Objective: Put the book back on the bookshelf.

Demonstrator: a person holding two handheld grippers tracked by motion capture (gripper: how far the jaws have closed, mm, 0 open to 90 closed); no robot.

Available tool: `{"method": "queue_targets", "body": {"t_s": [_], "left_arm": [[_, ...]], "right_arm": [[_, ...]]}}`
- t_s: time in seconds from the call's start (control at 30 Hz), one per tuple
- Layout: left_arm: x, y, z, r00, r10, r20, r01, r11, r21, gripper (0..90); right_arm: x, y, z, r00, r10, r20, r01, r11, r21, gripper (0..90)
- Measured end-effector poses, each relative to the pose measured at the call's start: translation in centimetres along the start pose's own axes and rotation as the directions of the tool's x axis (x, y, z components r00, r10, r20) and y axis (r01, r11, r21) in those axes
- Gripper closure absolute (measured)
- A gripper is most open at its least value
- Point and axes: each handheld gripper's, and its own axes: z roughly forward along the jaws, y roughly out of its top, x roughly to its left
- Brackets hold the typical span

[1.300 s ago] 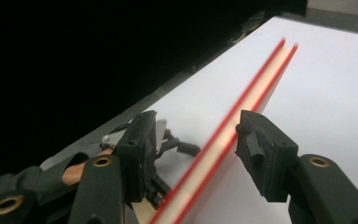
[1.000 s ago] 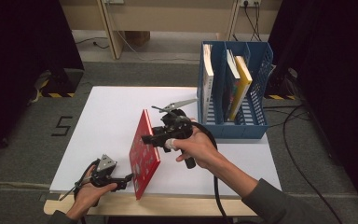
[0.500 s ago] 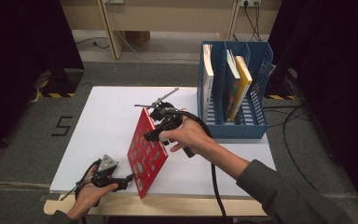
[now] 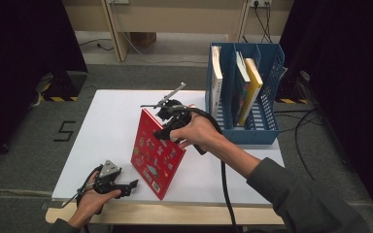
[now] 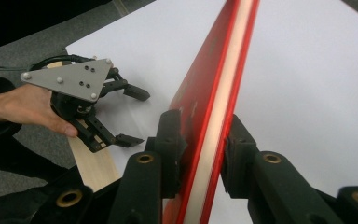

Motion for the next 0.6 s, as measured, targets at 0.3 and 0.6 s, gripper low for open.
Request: {"method": "queue_targets", "body": {"t_s": [0.3,0.6], "left_arm": [[0.1,0.0,0.1,1.0,-0.001,0.0,0.001,1.0,0.0,15.3],[0.1,0.1,0.1,1.0,0.0,0.001,0.0,1.0,0.002,14.5]], "right_arm": [[-0.6,-0.6,-2.7,0.9967,-0.045,0.068,0.043,0.998,0.036,79.4],[-2.5,-2.7,-5.5,0.9894,0.004,0.145,-0.009,0.999,0.037,79.5]]}}
